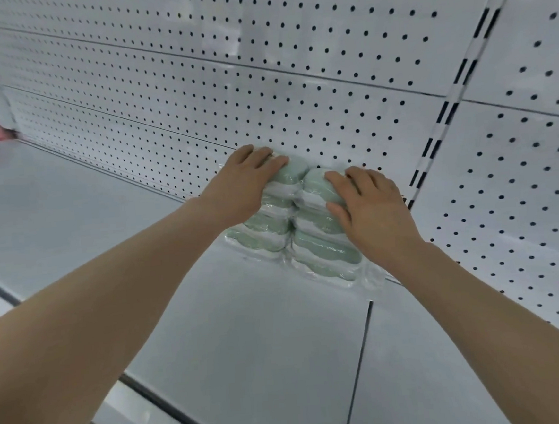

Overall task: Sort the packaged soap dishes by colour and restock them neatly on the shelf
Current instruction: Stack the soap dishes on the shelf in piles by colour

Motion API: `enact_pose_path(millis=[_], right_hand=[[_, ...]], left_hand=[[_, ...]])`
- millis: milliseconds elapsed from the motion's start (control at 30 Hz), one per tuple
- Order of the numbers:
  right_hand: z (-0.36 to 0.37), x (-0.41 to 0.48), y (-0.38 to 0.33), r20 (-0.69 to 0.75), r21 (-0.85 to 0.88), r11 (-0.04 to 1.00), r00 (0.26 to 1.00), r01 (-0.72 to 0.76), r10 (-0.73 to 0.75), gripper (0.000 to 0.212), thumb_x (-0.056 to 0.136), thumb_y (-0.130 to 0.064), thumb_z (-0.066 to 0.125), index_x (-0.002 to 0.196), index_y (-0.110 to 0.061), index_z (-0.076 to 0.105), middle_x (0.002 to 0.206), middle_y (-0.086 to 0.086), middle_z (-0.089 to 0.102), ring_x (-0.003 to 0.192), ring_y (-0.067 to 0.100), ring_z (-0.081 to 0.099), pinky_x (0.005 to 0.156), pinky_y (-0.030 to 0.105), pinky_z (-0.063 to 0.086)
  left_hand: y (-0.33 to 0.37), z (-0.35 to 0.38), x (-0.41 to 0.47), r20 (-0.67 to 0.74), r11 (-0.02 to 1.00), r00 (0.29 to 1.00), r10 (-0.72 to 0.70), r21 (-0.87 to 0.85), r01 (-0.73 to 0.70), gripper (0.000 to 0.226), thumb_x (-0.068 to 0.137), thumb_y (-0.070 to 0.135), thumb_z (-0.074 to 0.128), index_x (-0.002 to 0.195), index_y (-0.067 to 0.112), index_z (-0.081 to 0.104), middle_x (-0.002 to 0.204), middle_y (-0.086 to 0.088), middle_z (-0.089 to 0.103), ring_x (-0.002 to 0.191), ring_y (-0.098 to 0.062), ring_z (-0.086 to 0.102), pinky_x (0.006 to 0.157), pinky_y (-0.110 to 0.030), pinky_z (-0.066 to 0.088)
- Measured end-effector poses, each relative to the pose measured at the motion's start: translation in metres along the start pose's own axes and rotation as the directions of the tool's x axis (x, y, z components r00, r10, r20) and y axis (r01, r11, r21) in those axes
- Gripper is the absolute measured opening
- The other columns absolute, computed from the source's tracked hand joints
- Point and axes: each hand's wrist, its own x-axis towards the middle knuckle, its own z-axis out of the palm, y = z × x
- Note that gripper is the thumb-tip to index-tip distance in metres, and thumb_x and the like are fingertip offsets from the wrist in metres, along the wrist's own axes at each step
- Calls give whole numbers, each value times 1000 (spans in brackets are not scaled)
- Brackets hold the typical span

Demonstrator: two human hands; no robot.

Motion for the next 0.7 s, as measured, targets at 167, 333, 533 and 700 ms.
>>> enact_pose_path(millis=[167,333,533,700], right_hand=[[-9,1,-4,52,-54,999,999,2,1,50,98,-44,33,138,-17,49,124,13,56,110,37,54,91,50,45],[-24,3,-8,139,-107,994,990,12,3,62,94,-50,26,140,-14,48,125,19,56,112,40,54,98,53,42],[-58,-22,-36,116,-128,990,992,55,-40,57,96,-43,40,137,-5,49,129,22,54,117,41,52,101,52,39],[-89,-78,-84,67,-107,991,995,85,-78,54,94,-38,51,135,-2,51,128,23,55,117,42,53,99,50,42]], left_hand=[[8,-14,-2,70,999,996,-51,20,50,74,85,-8,45,150,23,28,153,-7,31,142,-36,21,118,-45,18],[23,-41,-17,43,999,999,-20,40,18,66,91,-2,46,151,18,26,153,-3,31,146,-28,14,121,-41,11],[29,-84,-73,-30,997,997,71,4,-71,45,97,20,54,140,11,47,135,-9,55,132,-31,42,113,-39,31],[30,-122,-154,-20,996,995,95,0,-95,43,95,25,56,135,11,53,127,-9,59,123,-32,50,105,-42,42]])
